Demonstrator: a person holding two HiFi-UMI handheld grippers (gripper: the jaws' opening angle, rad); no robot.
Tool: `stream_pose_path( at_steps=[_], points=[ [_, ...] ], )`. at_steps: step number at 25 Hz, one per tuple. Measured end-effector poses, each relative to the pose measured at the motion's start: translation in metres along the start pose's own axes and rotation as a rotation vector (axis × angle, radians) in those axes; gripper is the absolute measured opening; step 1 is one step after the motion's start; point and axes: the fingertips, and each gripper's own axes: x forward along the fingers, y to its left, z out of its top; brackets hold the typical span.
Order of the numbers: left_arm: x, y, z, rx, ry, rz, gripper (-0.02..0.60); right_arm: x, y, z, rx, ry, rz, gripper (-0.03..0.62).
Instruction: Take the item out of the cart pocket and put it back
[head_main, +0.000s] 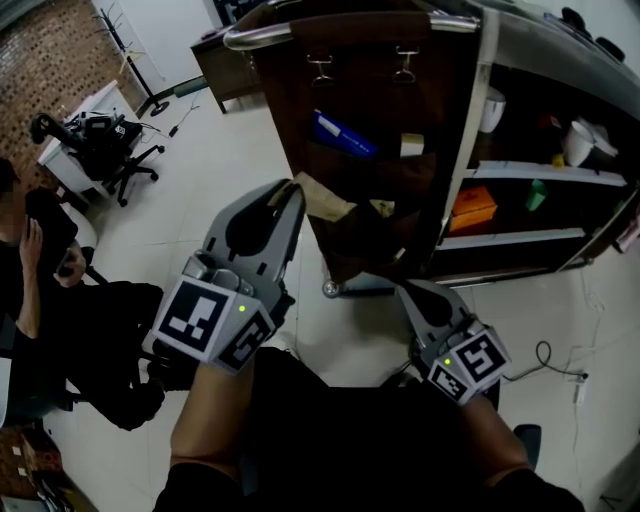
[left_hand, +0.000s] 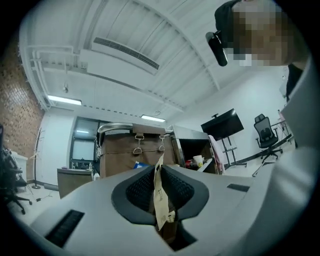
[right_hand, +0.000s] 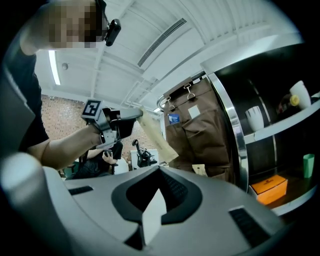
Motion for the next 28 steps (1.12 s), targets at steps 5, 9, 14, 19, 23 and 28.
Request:
stream_pose_path(
  at_steps=[5,9,14,19,23,28],
  points=[
    [-0.031,-0.03,-0.004,-0.069,-0.043,-0.005,0.038,-0.007,0.003,0.001,-0.002,-0.006,0.003,0.015],
    [-0.048,-0.049,-0.017,-0.1,-0.081,0.037,0.038,-0.011,-0.001,-0.005,0.006,0.012,-0.008,0.015],
    [-0.057,-0.071,-0.062,-0.108,-0.024,0.045,0.038,-0.015,-0.005,-0.007,0.024,0.018,-0.01,0.015],
    [-0.057,-0.076,-0.103,-0.154,0.043,0.057,0.038,-0.016,-0.01,-0.004,0.022,0.012,-0.017,0.015],
    [-0.058,-0.075,-0.129,-0.143,0.081,0.071,0.038,-0.015,-0.01,-0.006,0.042,0.017,-0.015,0.015],
    [-0.055,-0.077,-0.15,-0.159,0.082,0.066,0.038,-0.01,-0.007,-0.007,0.06,0.015,-0.002,0.015]
  ],
)
